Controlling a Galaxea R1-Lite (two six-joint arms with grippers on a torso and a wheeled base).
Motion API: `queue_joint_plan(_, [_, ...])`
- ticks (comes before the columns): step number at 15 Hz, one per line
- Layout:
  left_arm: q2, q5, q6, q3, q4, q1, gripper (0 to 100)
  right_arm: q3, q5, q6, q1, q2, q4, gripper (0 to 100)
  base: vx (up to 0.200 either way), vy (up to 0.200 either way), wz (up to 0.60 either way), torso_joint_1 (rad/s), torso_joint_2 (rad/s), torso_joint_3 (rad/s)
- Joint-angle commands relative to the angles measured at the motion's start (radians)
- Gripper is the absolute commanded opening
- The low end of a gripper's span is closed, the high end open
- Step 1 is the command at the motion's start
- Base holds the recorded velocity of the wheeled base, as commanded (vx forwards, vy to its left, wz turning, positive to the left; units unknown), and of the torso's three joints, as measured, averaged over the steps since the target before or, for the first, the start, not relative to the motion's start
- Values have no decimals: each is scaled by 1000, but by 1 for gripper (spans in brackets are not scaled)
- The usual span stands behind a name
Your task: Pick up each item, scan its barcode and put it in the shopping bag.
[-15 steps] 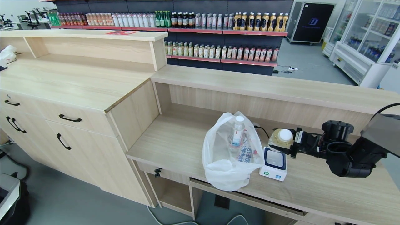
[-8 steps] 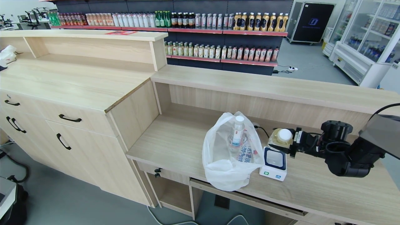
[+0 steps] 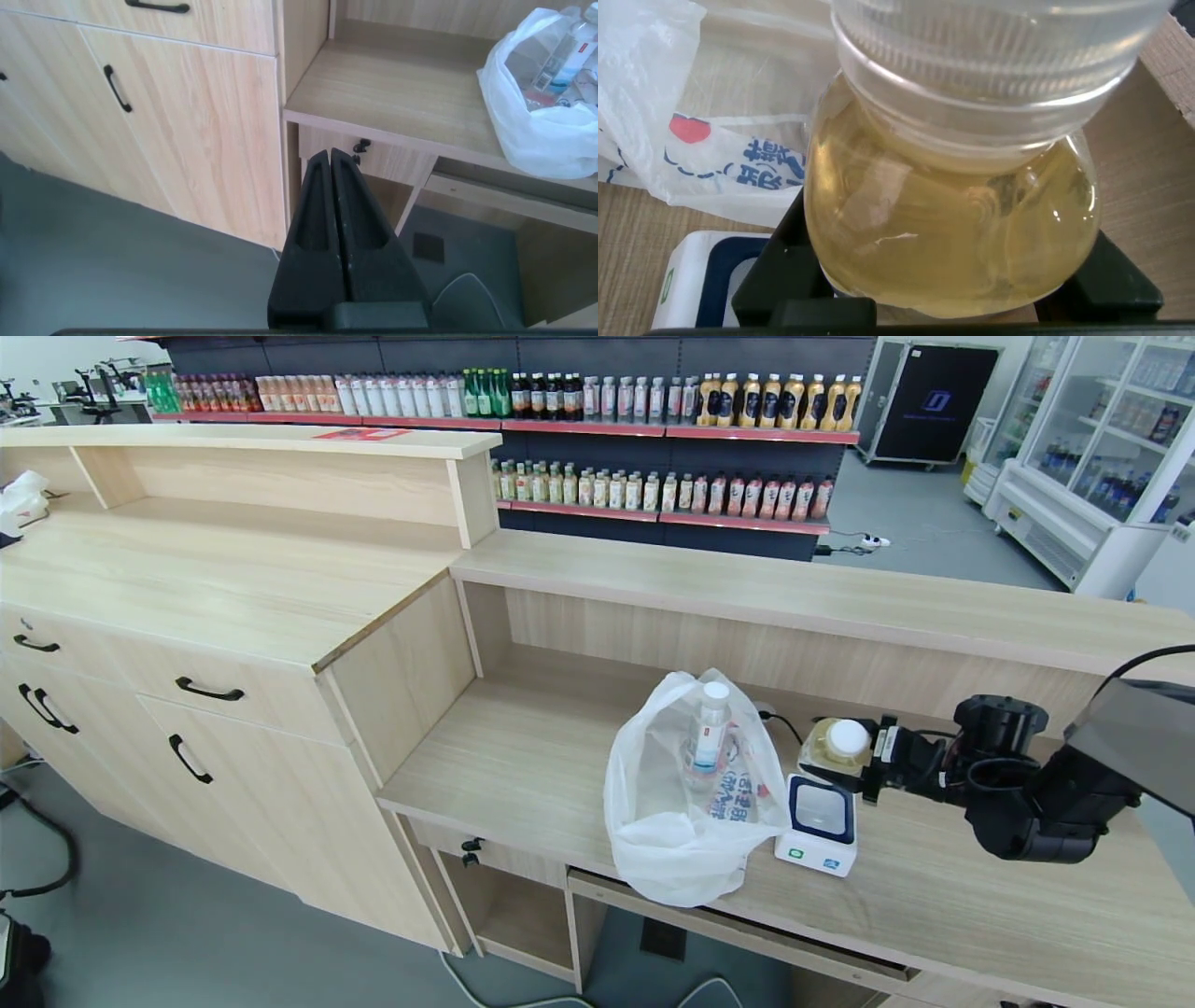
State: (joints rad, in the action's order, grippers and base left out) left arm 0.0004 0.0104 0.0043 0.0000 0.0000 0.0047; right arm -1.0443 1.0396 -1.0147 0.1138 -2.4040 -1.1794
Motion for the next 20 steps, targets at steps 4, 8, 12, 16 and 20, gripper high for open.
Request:
queue_joint_plan(4, [0, 0, 0, 0, 0, 0, 0, -3, 0, 1, -2, -7, 1, 0, 0, 0, 0, 0, 0, 0])
queue_joint_plan(8, [0, 0, 0, 0, 0, 0, 0, -11, 0, 1, -6, -12, 1, 0, 0, 0, 0, 0, 0, 0])
queue_joint_plan(12, [0, 0, 0, 0, 0, 0, 0, -10, -1, 24, -10, -14, 1, 0, 0, 0, 0, 0, 0, 0])
queue_joint_plan(16, [0, 0, 0, 0, 0, 0, 0, 49, -90, 292, 52, 108, 9, 0, 0, 0, 0, 0, 0, 0])
queue_joint_plan(20, [0, 0, 0, 0, 0, 0, 0, 95, -388, 671, 43, 253, 20, 0, 0, 0, 0, 0, 0, 0])
